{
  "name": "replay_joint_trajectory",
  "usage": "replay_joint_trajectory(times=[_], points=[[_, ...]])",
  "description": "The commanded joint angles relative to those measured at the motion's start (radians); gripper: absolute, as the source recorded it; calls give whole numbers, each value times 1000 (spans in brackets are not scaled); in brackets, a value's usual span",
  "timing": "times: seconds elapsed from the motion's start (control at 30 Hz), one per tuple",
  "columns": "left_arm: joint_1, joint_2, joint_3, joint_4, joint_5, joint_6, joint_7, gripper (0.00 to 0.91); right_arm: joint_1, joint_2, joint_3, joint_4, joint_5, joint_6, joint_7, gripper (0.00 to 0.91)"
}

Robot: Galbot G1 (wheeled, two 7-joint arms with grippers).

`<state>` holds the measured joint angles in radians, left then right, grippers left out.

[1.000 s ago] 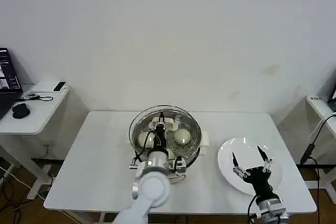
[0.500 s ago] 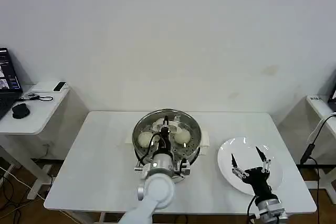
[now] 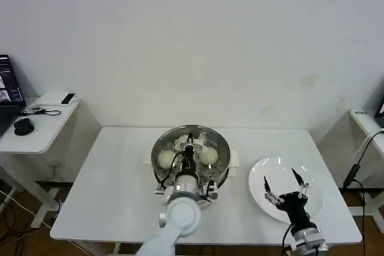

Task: Take steamed baozi put them in steamer then cover it.

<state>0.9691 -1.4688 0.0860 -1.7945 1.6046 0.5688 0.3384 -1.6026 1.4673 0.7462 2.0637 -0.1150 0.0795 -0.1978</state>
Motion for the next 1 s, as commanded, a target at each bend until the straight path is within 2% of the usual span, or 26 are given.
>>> replay_joint_trajectory(times=[0.03, 0.07, 0.53, 1.0], points=[[4, -4, -1, 8, -9, 3, 0, 20, 0, -1, -2, -1, -1, 1, -1, 907], [9, -4, -2, 6, -8, 5, -1, 907, 0, 0, -3, -1, -3, 1, -1, 907], [47, 24, -6, -113, -25, 4, 11, 907, -6, 5, -11, -1, -16, 2, -1, 907], [220, 223, -34, -423, -208, -26, -56, 907, -17, -2, -10, -5, -3, -14, 12, 907]])
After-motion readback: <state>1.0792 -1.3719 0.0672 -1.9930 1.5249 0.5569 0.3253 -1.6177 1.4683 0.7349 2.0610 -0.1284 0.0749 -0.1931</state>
